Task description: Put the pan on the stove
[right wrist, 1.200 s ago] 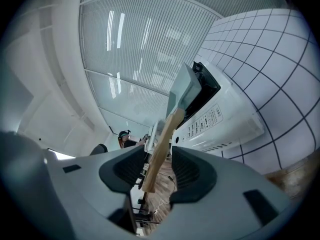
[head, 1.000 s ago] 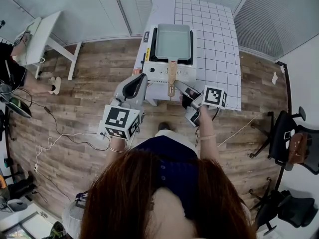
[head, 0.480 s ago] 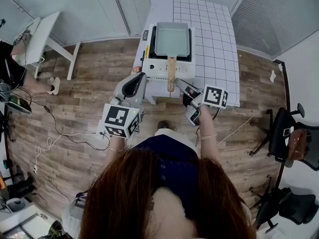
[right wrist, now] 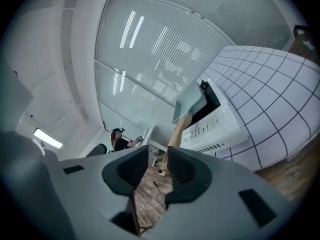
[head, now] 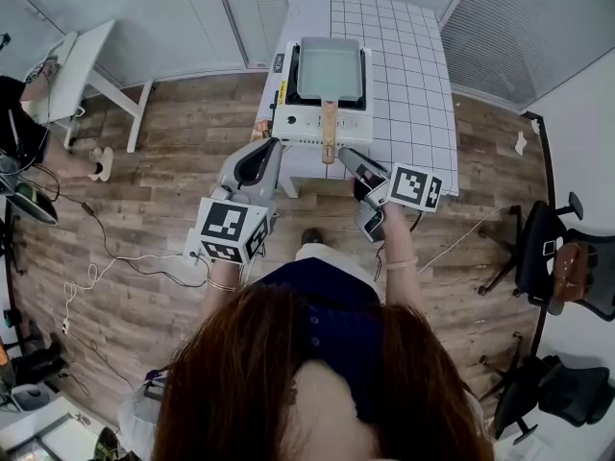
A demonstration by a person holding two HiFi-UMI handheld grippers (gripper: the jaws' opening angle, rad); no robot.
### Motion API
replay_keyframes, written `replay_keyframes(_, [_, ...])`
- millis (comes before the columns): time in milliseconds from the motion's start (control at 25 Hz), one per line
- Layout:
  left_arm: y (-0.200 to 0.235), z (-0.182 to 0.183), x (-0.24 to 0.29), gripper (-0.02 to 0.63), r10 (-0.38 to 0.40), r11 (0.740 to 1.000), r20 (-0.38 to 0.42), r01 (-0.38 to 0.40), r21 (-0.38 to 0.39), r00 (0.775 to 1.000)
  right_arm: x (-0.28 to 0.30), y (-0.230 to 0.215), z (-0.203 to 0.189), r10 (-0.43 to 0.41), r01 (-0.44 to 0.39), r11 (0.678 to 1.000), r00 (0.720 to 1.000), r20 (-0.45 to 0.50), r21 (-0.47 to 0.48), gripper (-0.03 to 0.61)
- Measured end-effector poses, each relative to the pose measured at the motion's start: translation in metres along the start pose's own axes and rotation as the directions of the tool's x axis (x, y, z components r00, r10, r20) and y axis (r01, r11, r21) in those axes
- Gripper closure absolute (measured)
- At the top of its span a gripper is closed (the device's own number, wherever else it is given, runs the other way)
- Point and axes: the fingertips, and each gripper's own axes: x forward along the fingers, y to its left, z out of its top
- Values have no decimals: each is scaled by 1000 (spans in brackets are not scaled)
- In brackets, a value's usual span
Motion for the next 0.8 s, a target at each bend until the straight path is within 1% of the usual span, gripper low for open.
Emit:
replay_keyframes(200, [-7, 3, -10, 603, -7, 1000, 7, 7, 0, 1000, -12, 13, -2, -47, 49, 996, 999, 27, -79, 482])
replay_keyframes(440, [-13, 5, -20, 604, -13, 1000, 14, 14, -3, 1000, -23, 28, -4, -81, 89, 985, 995, 64, -150, 494])
replay_keyframes(800, [-21, 7, -34, 604, -28, 1000, 23, 28, -6, 999, -39, 42, -13, -129, 149, 964, 986, 105, -219, 508])
